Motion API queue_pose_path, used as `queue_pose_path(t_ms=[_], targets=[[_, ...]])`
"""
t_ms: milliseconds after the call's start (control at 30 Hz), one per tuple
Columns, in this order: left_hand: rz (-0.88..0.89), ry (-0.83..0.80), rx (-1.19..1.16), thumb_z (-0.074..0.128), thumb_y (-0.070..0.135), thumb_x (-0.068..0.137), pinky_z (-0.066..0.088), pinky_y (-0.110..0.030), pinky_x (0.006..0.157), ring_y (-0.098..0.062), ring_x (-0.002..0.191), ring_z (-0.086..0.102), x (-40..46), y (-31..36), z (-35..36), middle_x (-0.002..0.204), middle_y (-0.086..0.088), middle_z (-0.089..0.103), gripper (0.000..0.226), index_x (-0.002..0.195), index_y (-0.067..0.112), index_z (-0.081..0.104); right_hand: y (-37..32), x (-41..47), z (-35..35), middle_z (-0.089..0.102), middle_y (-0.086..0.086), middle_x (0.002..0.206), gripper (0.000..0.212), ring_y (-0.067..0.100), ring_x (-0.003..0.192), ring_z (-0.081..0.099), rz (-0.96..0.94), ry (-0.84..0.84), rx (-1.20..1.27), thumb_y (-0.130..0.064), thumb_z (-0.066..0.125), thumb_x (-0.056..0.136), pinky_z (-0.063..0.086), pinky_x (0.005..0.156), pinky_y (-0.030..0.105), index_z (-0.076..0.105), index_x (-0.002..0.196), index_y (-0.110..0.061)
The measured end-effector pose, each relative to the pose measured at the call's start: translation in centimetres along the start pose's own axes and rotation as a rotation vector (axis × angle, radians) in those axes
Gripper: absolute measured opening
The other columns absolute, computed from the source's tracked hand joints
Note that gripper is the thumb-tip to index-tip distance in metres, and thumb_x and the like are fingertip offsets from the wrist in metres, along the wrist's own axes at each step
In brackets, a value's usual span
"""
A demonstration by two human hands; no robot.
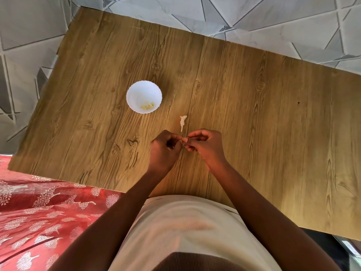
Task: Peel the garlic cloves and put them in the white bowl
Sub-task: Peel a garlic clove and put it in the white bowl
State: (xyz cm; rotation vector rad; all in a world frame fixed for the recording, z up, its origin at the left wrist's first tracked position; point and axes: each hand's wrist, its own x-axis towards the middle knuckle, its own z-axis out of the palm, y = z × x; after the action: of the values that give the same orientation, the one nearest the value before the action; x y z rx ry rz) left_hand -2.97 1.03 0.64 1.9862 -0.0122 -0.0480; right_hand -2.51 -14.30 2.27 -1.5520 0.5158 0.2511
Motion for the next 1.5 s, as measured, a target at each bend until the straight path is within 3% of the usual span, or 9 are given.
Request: queue_pose_path(t_ms=[133, 333, 633, 833, 967, 1100, 1300, 1400, 1500], targets=[[-0.025, 0.017, 0.012, 0.077, 0.010, 0.089, 0.046, -0.012, 0.066, -0.008, 0.077, 0.064, 0.0, -0.5, -0.2, 0.087, 0.002, 0.070, 0.008, 0.094, 0.016, 0.074, 0.3, 0.1, 0.0, 0.075, 0.016, 0.080, 0.018, 0.027, 0.072, 0.075, -0.002, -0.005, 0.001, 0.000, 0.081, 0.082, 0.062, 0.067, 0.031, 0.072, 0.097, 0.003], [0.049, -0.052, 0.041, 0.077, 0.009, 0.090, 0.046, -0.011, 0.068, -0.005, 0.080, 0.065, 0.1, -1.2, -0.4, 0.090, 0.004, 0.069, 0.014, 0.103, 0.010, 0.078, 0.6, 0.2, 0.0, 0.076, 0.016, 0.084, 0.019, 0.026, 0.077, 0.076, 0.009, -0.022, -0.022, 0.003, 0.077, 0.084, 0.062, 0.070, 0.029, 0.072, 0.102, 0.003], [0.053, -0.037, 0.063, 0.075, 0.006, 0.091, 0.043, -0.013, 0.065, -0.010, 0.075, 0.061, 0.0, -1.5, -0.2, 0.086, 0.008, 0.066, 0.009, 0.096, 0.013, 0.075, 0.9, 0.2, 0.0, 0.077, 0.005, 0.084, 0.020, 0.014, 0.074, 0.075, -0.093, -0.046, -0.226, -0.005, 0.080, 0.085, 0.061, 0.067, 0.025, 0.073, 0.103, -0.005], [-0.046, 0.099, 0.159, 0.077, 0.005, 0.086, 0.049, -0.013, 0.066, -0.003, 0.072, 0.063, -0.5, -2.4, -0.5, 0.084, 0.001, 0.070, 0.008, 0.092, 0.008, 0.073, 1.1, 0.4, 0.3, 0.076, 0.000, 0.082, 0.019, 0.013, 0.072, 0.075, -0.144, -0.036, -0.325, -0.008, 0.080, 0.085, 0.063, 0.072, 0.033, 0.074, 0.102, -0.010], [-0.132, 0.175, 0.231, 0.081, 0.002, 0.078, 0.051, -0.021, 0.061, -0.003, 0.063, 0.057, -1.7, -3.9, -1.4, 0.078, 0.002, 0.067, 0.010, 0.083, 0.006, 0.073, 0.9, 0.9, 1.8, 0.076, -0.003, 0.085, 0.020, 0.003, 0.075, 0.072, -0.276, -0.069, -0.469, -0.009, 0.080, 0.085, 0.057, 0.073, 0.017, 0.074, 0.104, -0.010], [-0.138, 0.211, 0.293, 0.084, -0.002, 0.071, 0.037, -0.015, 0.056, -0.009, 0.057, 0.049, -3.3, -4.4, -1.7, 0.073, 0.002, 0.059, 0.021, 0.071, 0.009, 0.066, 0.3, 1.9, 4.5, 0.077, 0.000, 0.085, 0.019, 0.002, 0.081, 0.071, -0.410, -0.147, -0.565, -0.004, 0.080, 0.083, 0.050, 0.078, 0.008, 0.074, 0.101, -0.007], [-0.083, 0.189, 0.274, 0.077, -0.005, 0.081, 0.041, -0.018, 0.063, -0.004, 0.068, 0.048, -4.4, -5.2, -2.0, 0.084, -0.002, 0.062, 0.019, 0.092, 0.010, 0.079, 0.9, 3.1, 6.8, 0.076, 0.002, 0.082, 0.020, 0.011, 0.077, 0.071, -0.463, -0.184, -0.720, -0.003, 0.082, 0.078, 0.057, 0.074, 0.026, 0.072, 0.094, -0.008], [-0.012, 0.158, 0.309, 0.074, -0.005, 0.084, 0.043, -0.024, 0.063, -0.010, 0.071, 0.052, -4.7, -5.6, -2.3, 0.088, -0.005, 0.061, 0.018, 0.097, 0.007, 0.078, 1.4, 3.3, 6.7, 0.076, 0.001, 0.082, 0.018, 0.002, 0.076, 0.071, -0.442, -0.200, -0.706, 0.005, 0.075, 0.081, 0.056, 0.074, 0.021, 0.071, 0.095, -0.007], [0.015, 0.148, 0.327, 0.074, -0.007, 0.082, 0.035, -0.010, 0.068, -0.003, 0.075, 0.044, -4.8, -5.5, -2.3, 0.089, -0.006, 0.061, 0.019, 0.096, 0.005, 0.078, 1.2, 3.2, 6.5, 0.076, 0.002, 0.085, 0.025, -0.007, 0.076, 0.067, -0.423, -0.213, -0.696, 0.012, 0.066, 0.083, 0.050, 0.074, 0.007, 0.073, 0.100, -0.005]])
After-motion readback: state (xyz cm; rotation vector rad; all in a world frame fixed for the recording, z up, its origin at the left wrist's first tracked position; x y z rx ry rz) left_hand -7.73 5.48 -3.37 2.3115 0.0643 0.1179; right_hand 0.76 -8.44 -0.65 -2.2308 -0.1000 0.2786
